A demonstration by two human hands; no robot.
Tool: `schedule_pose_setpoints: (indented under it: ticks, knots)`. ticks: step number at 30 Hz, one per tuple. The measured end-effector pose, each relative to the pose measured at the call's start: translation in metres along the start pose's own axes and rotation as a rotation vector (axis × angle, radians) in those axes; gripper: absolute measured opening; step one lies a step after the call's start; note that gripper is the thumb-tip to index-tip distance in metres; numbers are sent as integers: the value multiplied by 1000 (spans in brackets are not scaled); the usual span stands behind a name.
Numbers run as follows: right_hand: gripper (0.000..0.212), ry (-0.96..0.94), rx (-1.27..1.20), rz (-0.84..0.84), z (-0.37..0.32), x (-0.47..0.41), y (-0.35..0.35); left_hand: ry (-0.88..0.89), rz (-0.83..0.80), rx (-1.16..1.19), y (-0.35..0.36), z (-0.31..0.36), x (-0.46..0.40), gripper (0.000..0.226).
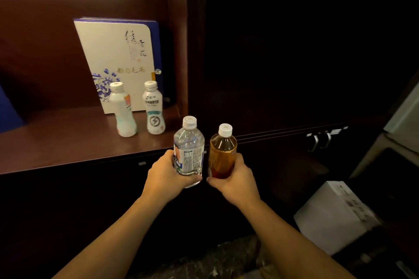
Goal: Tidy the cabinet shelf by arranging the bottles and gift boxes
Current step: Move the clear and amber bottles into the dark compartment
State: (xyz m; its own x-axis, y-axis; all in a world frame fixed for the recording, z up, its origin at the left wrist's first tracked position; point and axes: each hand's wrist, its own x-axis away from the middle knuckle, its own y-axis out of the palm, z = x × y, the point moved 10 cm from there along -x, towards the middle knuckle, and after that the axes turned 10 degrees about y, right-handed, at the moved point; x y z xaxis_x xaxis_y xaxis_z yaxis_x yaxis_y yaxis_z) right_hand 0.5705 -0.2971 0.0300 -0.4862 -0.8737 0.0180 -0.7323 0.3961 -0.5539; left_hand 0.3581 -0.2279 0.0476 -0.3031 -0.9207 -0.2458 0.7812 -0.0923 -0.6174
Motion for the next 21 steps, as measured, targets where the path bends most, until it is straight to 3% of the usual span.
schedule_pose_setpoints:
  ticks: [9, 21]
  knots:
    - [71, 39, -40, 72, 33, -34, -67, 59, -50, 28, 67, 44, -43, 75]
    - [71, 68, -7, 111, 36, -160, -100, 96, -55, 102, 128, 50, -175, 79]
